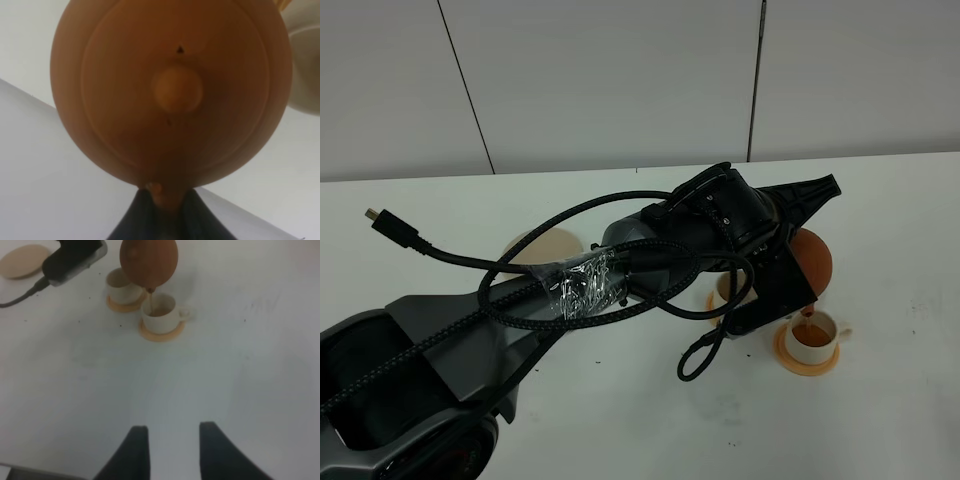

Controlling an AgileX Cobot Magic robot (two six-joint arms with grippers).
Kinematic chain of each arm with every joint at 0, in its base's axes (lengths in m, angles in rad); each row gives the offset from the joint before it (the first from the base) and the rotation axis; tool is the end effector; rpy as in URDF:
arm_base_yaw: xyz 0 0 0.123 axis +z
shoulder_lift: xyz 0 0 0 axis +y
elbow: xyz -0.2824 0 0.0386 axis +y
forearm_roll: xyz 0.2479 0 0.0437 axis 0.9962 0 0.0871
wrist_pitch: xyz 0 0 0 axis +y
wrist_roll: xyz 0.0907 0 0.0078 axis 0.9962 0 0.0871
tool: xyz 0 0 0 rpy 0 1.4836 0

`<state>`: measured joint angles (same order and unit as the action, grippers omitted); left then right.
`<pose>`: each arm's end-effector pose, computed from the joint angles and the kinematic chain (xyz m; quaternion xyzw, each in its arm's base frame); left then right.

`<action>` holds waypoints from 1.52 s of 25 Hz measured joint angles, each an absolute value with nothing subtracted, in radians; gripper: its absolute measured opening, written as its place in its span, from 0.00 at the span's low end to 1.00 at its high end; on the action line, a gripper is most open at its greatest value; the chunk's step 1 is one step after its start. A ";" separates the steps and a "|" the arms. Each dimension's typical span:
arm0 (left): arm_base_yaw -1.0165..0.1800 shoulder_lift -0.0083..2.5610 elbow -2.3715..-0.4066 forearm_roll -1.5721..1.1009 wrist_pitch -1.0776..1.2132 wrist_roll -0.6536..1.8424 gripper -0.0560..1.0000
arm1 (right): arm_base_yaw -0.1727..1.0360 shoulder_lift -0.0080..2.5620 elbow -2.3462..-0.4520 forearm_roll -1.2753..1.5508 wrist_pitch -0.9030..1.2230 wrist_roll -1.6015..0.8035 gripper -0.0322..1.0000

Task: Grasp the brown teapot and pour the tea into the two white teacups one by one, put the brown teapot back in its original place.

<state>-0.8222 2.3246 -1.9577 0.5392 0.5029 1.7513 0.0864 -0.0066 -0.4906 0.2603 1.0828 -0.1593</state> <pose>0.3805 -0.3764 0.1961 0.9009 0.0899 0.3519 0.2376 -0.0090 0.0200 0.2750 -0.1107 0.8452 0.1111 0.5109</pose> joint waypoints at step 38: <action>-0.822 2.325 -1.958 0.539 0.473 1.806 0.22 | 0.086 -0.007 -0.489 0.260 1.083 -0.159 0.27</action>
<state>-0.8222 2.3246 -1.9577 0.5392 0.4732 1.8056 0.0864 -0.0066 -0.4894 0.2603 1.0828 -0.1593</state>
